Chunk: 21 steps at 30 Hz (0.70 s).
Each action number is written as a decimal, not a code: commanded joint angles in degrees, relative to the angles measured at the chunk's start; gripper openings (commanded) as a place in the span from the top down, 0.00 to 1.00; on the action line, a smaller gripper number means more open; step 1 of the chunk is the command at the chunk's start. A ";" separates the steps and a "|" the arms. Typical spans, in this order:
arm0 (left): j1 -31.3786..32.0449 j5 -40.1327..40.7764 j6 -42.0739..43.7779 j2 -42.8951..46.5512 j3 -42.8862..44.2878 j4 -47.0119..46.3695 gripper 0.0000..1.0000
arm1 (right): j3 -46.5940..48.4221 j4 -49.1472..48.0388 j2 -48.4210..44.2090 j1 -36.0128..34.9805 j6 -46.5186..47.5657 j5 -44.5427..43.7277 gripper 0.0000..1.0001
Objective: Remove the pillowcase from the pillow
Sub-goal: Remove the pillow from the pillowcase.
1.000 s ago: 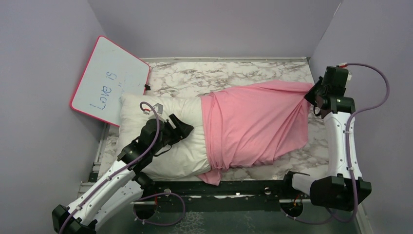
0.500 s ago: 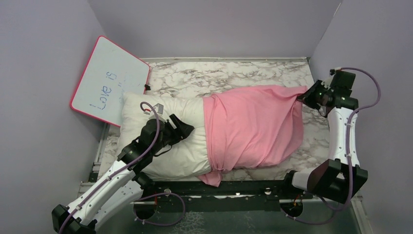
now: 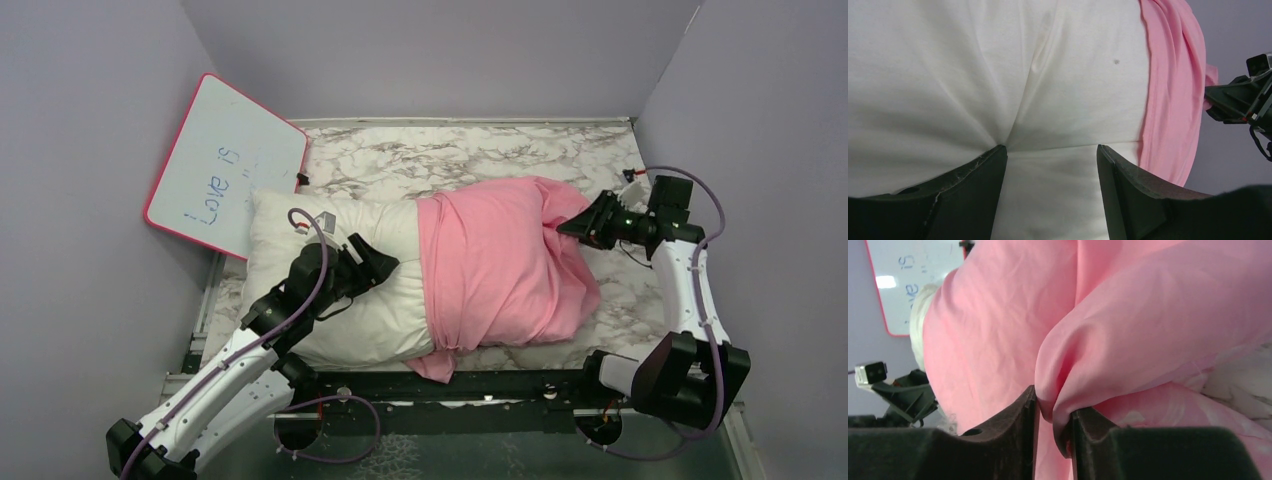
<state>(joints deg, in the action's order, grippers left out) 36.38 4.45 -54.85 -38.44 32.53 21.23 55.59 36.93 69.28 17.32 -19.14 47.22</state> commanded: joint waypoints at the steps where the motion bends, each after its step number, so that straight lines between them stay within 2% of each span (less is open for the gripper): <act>1: -0.26 1.05 1.96 -2.05 -1.99 13.11 0.29 | -4.35 -2.03 -2.82 -2.01 0.15 6.32 0.63; 7: -0.26 0.33 1.83 -1.92 -2.54 12.51 0.28 | -6.46 -2.45 -4.04 -8.02 0.78 6.13 0.30; 11: -0.26 -0.56 2.34 -2.79 -2.41 11.88 0.28 | -5.20 -3.22 -2.24 -14.53 -0.77 1.93 0.27; 13: -0.26 -0.79 2.38 -2.93 -2.32 11.88 0.29 | -5.23 -4.10 -1.52 -15.39 -1.83 0.19 0.33; 14: -0.26 -0.88 2.37 -2.84 -2.36 11.90 0.28 | -5.12 -4.41 -1.60 -15.54 -2.19 -1.73 0.41; 16: -0.26 -0.98 2.07 -2.13 -2.59 11.91 0.28 | -3.97 -3.49 -2.37 -15.56 -3.44 -9.65 0.68; 17: -0.26 -0.94 1.99 -1.66 -2.75 11.95 0.28 | -3.21 -2.71 -2.92 -15.56 -3.88 -14.59 0.79; 21: -0.26 -0.76 1.69 -0.40 -3.46 11.98 0.28 | 2.14 -0.01 -4.71 -15.56 -5.39 -32.67 0.98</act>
<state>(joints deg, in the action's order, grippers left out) 36.38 3.97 -54.63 -38.76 32.67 20.75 51.64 36.25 67.16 1.76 -22.48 35.81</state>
